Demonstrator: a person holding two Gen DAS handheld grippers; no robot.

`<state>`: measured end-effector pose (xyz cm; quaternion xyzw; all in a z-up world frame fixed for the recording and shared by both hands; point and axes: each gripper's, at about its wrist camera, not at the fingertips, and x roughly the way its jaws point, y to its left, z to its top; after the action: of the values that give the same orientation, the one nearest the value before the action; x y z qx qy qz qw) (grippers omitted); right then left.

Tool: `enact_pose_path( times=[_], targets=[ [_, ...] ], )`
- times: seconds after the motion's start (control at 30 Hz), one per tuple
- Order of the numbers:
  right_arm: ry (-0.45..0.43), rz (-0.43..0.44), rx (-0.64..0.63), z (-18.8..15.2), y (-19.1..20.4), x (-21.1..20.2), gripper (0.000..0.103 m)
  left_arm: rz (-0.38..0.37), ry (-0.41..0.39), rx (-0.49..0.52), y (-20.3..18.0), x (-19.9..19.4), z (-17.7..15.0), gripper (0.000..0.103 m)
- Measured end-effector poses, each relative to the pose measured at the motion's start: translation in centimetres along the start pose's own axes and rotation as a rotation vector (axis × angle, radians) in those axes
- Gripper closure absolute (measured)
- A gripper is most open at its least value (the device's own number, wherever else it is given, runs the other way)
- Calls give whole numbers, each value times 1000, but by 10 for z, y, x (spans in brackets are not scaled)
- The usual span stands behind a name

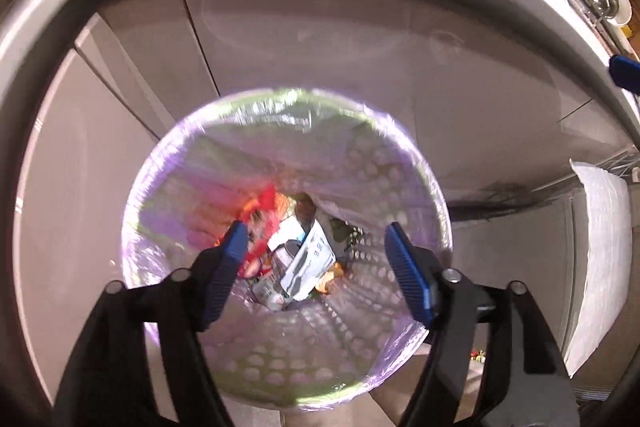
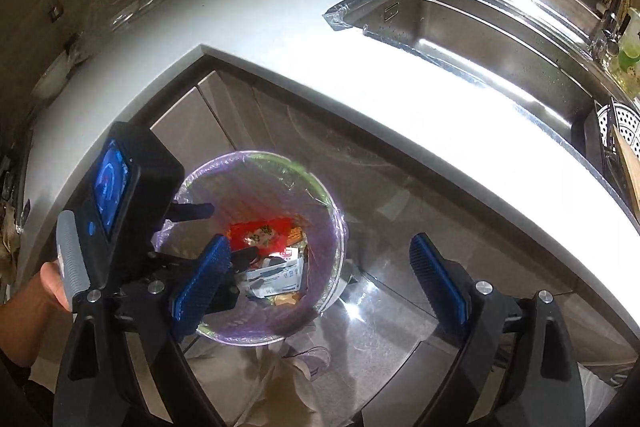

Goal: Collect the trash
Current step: 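Carry bag and leaf over the wastebasket and open both grippers to drop them, then grasp the white sponge with the left gripper while the right grasps the brown item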

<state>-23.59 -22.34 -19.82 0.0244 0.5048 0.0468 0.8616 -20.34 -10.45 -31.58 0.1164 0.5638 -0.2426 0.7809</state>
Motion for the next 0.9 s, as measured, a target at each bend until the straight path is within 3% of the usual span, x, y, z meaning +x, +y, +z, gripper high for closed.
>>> enact_pose_path(
  times=[0.13, 0.23, 0.53, 0.7, 0.9],
  targets=[
    [-34, 8, 9, 12, 4, -8, 12, 19, -68, 11, 7, -36, 23, 14],
    [-71, 16, 19, 26, 7, -17, 12, 43, -135, 13, 18, -64, 43, 8],
    [-192, 5, 75, 77, 16, -38, 8, 115, -287, -1, 80, -123, 123, 8],
    [-222, -22, 116, 102, 20, -35, 8, 116, -309, -27, 134, -119, 190, 8],
    [-218, -77, 176, 121, 24, -21, 8, 106, -267, 15, 182, -72, 261, 8]
  ],
)
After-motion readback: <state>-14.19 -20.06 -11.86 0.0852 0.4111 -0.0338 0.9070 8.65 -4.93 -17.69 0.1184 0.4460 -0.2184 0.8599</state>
